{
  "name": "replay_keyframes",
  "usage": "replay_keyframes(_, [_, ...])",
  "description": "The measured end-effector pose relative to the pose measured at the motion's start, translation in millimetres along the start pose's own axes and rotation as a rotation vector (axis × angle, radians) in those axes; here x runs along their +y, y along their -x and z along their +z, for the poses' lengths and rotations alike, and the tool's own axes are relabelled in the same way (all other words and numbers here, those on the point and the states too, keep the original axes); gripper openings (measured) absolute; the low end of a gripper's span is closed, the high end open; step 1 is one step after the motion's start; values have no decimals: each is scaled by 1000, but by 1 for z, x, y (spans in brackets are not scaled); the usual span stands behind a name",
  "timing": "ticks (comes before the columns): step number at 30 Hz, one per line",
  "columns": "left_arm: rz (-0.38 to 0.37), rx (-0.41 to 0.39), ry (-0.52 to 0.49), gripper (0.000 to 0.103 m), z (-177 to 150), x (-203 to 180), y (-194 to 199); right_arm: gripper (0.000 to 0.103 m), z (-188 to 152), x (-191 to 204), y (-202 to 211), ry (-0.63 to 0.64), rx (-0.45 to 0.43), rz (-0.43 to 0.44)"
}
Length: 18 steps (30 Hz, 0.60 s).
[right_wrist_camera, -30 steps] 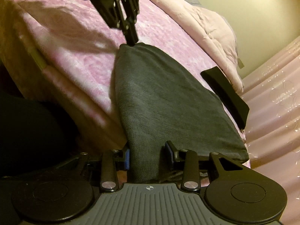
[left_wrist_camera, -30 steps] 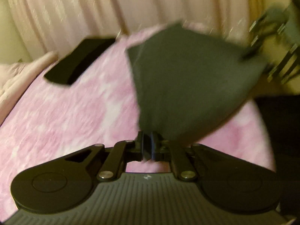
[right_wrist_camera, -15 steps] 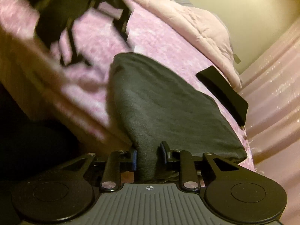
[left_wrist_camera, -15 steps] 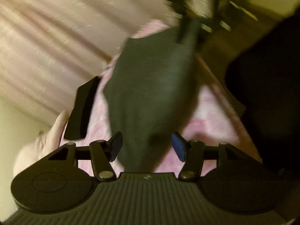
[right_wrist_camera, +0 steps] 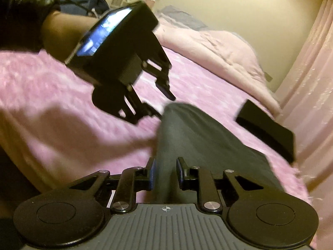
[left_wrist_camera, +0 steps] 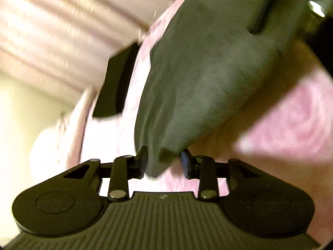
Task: Fold clothes
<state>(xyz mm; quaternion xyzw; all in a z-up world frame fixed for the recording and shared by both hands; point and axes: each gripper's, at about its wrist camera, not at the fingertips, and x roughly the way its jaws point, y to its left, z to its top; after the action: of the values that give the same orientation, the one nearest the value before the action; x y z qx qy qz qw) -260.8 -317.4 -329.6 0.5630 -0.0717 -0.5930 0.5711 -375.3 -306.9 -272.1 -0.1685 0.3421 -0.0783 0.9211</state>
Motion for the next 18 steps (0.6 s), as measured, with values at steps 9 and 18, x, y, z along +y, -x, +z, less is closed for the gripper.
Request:
replay_keyframes(9, [-30, -37, 175, 46, 1, -29, 64, 68, -63, -12, 38, 77, -23, -14])
replay_keyframes(18, [-116, -158, 33, 61, 76, -97, 72, 68, -122, -56, 59, 162, 49, -156])
